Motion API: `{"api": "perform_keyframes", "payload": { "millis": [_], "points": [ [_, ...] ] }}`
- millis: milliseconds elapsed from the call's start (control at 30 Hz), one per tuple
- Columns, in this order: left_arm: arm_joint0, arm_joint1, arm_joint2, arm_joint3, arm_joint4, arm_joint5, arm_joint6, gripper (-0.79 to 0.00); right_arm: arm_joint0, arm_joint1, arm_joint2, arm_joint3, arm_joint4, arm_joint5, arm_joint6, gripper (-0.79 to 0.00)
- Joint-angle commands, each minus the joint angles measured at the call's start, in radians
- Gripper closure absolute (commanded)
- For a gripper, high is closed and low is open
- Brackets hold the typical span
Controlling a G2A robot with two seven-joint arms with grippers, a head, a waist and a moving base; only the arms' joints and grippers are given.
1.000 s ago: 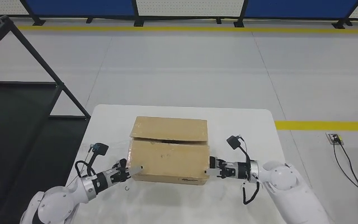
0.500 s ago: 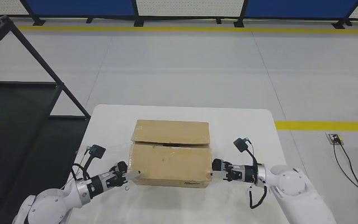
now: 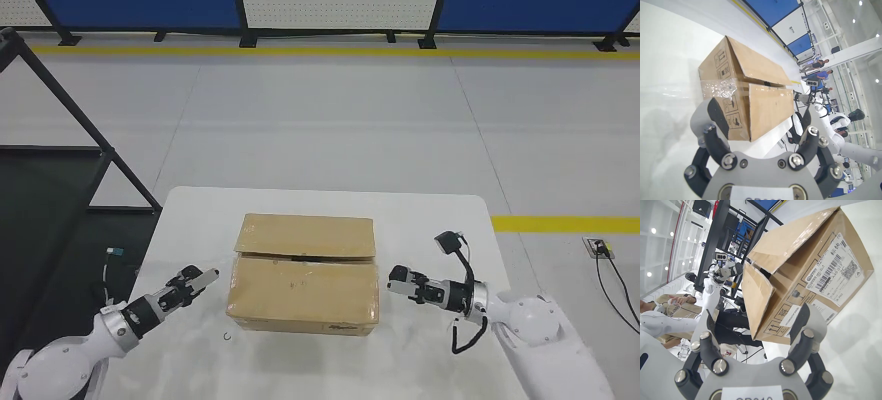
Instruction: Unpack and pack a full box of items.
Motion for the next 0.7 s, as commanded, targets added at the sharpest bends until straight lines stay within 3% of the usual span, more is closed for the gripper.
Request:
{"api": "perform_keyframes", "payload": {
  "millis": [0, 267, 667],
  "points": [
    [0.003, -0.001, 0.003, -0.001, -0.003, 0.001, 0.011, -0.785, -0.012, -0.001, -0.005, -0.016, -0.001, 0.005, -0.023, -0.785],
    [-0.048, 0.000, 0.045, 0.049, -0.093, 0.049, -0.012, -0.785, 0.026, -0.010, -0.037, 0.004, 0.084, -0.018, -0.050, -0.785],
    [-0.075, 0.008, 0.049, 0.094, -0.159, 0.043, -0.038, -0.785, 0.096, -0.019, -0.100, 0.049, 0.244, -0.052, 0.105, -0.785]
  ]
}}
